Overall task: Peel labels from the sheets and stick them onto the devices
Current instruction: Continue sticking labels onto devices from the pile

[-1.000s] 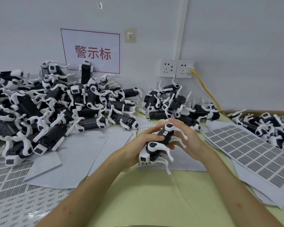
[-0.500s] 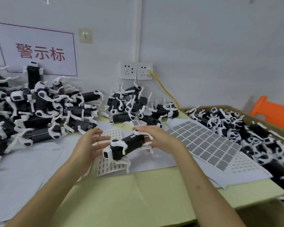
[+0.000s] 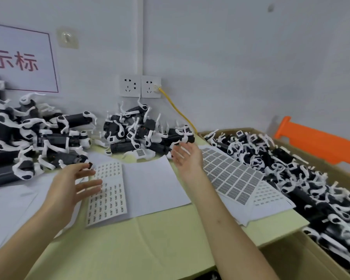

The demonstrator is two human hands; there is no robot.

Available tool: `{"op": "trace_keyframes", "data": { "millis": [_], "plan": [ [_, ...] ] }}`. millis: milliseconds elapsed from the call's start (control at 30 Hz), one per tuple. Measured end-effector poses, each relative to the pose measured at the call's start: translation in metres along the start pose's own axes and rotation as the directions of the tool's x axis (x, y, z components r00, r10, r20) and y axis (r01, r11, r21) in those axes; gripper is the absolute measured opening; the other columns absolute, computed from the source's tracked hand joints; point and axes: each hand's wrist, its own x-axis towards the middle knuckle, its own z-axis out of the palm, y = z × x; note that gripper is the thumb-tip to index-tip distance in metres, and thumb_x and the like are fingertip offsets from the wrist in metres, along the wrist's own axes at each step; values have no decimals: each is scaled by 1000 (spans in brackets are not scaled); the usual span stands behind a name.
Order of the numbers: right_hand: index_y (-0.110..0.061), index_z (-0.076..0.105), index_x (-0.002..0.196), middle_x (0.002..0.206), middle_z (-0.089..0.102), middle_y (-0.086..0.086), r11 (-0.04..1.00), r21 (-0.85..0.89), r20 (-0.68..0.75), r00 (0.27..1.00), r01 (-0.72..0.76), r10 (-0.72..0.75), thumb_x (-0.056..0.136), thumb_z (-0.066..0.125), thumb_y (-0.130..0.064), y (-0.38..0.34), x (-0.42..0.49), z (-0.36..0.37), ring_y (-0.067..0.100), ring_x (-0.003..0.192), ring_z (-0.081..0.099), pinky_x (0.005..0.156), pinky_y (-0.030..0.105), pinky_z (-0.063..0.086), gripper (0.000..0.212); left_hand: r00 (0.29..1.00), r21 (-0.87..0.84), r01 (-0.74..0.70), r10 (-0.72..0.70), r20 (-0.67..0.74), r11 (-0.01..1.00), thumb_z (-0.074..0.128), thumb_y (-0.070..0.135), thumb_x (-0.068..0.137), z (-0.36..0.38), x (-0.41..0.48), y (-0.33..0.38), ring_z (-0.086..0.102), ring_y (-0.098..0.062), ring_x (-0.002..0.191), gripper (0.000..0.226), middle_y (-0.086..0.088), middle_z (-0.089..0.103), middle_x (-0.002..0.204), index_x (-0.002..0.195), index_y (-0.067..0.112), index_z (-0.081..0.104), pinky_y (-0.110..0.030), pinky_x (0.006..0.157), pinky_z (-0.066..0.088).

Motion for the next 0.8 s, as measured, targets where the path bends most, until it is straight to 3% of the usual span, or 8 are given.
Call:
{"op": "trace_keyframes", "data": {
  "millis": [100,200,267,333,467,600,700,800],
  "plan": [
    [-12,71,92,76,74,4,928,-360,41,996,90,-80,94,59,-18,12,-8,9,16,57,64,58,25,46,14,1000,55,-14,15,-20,998,52,23,106,-2,1,3,73,-33,88,18,-13,67,118,115,11,62,-41,74,62],
    [-17,71,81,69,69,-3,612,-689,264,921,389,-288,94,58,-14,26,-18,16,9,53,60,57,25,45,18,998,165,-33,40,-40,986,52,21,107,1,0,4,74,-31,90,23,-12,68,118,126,11,60,-39,69,62],
    [-20,70,78,68,67,-7,382,-757,432,845,530,-316,95,58,-14,37,-24,20,2,54,59,60,29,50,21,996,253,-80,88,-21,964,50,16,107,3,-3,6,73,-30,94,19,-11,68,119,122,15,62,-40,76,62],
    [-22,70,78,69,67,-8,267,-765,523,808,586,-272,95,60,-15,47,-29,22,-1,55,59,65,32,51,21,990,347,-142,139,32,927,51,16,107,5,-8,5,71,-25,98,16,-7,68,119,115,19,65,-40,84,58],
    [-25,71,76,67,68,-10,188,-754,605,777,629,-175,95,61,-12,65,-35,23,0,56,60,63,30,52,24,972,515,-227,161,170,827,54,23,105,4,-9,4,65,-10,103,20,2,67,123,121,23,67,-25,76,47],
    [-25,71,76,70,69,-14,137,-728,657,741,672,-140,95,62,-7,71,-37,26,1,58,63,61,27,47,27,977,614,-196,101,187,765,58,29,104,-7,-1,14,58,-3,98,34,3,61,127,137,21,58,-17,70,40],
    [-26,71,75,69,69,-14,135,-721,661,733,680,-161,94,63,-7,67,-36,25,1,57,63,59,28,43,28,967,726,-251,202,157,640,65,31,100,-21,3,23,58,-10,102,42,3,60,124,139,19,54,-25,76,45],
    [-28,71,74,66,69,-10,128,-715,666,725,688,-173,93,63,-7,67,-37,26,4,56,62,60,32,46,30,927,908,-224,366,87,353,70,34,95,-52,15,35,55,-25,121,56,-4,55,136,143,15,48,-44,100,49]
  ]
}}
